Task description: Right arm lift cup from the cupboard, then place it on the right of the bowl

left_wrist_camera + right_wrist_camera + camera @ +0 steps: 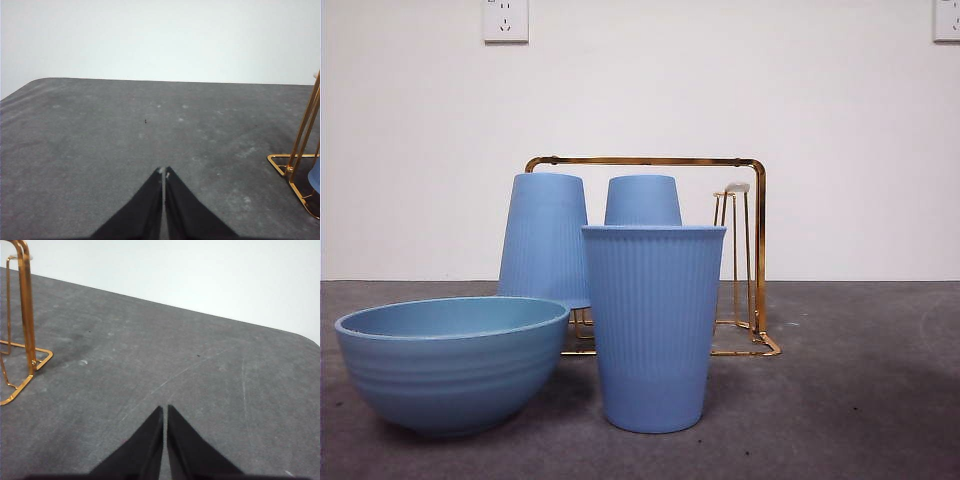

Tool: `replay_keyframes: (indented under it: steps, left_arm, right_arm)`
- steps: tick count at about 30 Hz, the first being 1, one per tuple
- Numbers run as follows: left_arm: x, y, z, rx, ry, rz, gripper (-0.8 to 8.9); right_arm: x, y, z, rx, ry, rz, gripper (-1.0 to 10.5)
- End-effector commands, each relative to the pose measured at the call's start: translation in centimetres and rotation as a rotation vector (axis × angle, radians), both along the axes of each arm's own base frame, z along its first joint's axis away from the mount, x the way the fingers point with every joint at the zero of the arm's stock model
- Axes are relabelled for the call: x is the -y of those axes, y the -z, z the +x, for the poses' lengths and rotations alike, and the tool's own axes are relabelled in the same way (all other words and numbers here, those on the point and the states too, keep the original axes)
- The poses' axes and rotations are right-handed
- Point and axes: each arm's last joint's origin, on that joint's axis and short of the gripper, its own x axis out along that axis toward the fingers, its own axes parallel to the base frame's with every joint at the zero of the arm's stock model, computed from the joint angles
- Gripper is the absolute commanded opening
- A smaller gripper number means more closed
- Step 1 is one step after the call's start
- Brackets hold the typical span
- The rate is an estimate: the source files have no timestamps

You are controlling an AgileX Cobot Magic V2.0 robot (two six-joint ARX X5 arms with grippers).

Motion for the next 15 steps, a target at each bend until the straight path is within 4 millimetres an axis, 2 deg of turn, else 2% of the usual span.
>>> replay_keyframes:
  steps: [1, 15]
  left_arm:
    - [0.00, 0.54, 0.11, -0.006, 0.001, -0.007, 0.08]
    - [0.00, 0.47, 0.06, 0.003, 0.001, -0.007, 0.08]
  right_arm:
    - [0.01, 0.01, 0.03, 0.009, 0.006, 0.011, 0.2]
    - [0.01, 0.01, 0.03, 0.009, 0.005, 0.011, 0.2]
